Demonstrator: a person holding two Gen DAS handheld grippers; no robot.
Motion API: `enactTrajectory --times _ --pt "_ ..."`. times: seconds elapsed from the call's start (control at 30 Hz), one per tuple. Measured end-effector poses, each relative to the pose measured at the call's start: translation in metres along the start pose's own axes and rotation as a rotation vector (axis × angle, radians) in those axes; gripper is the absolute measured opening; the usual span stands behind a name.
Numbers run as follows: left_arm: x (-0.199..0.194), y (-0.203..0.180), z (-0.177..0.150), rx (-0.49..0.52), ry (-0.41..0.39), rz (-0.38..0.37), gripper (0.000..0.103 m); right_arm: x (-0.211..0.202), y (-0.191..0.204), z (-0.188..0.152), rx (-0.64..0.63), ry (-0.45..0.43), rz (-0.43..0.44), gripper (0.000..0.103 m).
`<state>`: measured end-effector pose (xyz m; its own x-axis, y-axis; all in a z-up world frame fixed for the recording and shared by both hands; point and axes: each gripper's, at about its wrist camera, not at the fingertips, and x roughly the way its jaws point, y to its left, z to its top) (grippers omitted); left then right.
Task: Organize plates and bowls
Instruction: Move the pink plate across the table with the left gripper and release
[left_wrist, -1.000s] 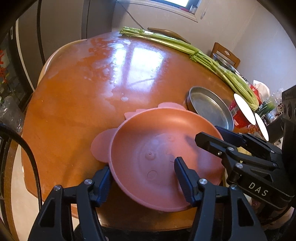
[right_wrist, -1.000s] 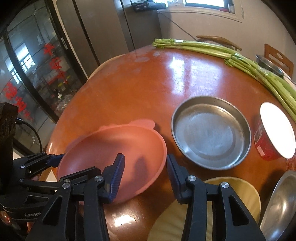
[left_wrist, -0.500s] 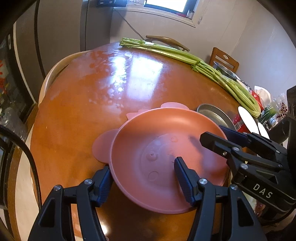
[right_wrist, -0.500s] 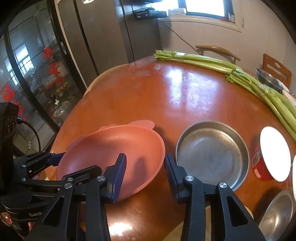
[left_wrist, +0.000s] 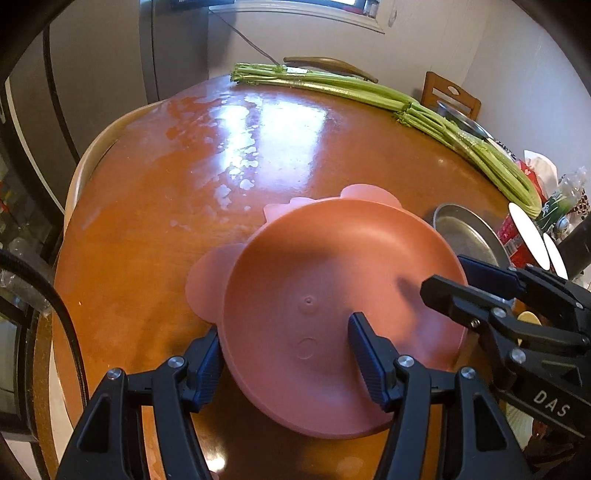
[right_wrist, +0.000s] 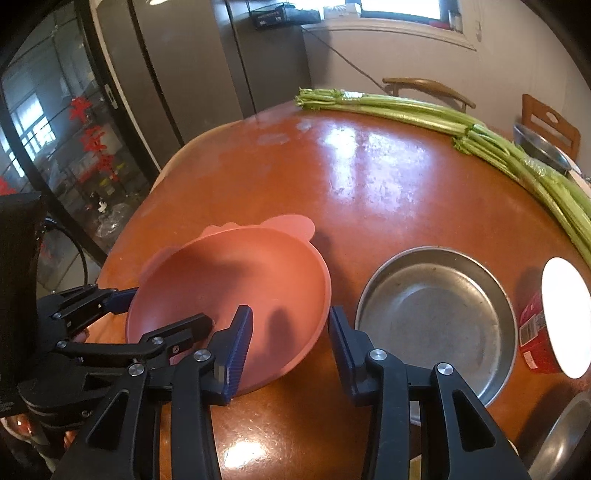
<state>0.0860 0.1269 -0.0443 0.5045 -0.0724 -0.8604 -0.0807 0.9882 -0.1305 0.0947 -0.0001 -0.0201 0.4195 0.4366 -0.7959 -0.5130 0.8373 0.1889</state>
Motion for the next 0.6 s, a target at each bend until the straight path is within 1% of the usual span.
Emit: enactTrajectory --times 0.13,0.3,0.43,0.6 --pt "0.007 0.003 0.0 -0.008 0.017 -0.018 0.063 0.004 -0.001 -0.001 0.006 0.016 0.002 0.044" --pt "0.008 0.003 0.0 -0.009 0.016 -0.034 0.063 0.008 -0.003 -0.007 0.013 0.042 -0.006 0.044" --pt "0.008 0.001 0.0 -0.007 0.016 -0.034 0.064 0.012 -0.007 -0.01 0.023 0.063 -0.004 0.044" --pt "0.006 0.003 -0.001 -0.015 0.02 -0.028 0.064 0.01 -0.007 -0.011 0.022 0.068 0.0 0.044"
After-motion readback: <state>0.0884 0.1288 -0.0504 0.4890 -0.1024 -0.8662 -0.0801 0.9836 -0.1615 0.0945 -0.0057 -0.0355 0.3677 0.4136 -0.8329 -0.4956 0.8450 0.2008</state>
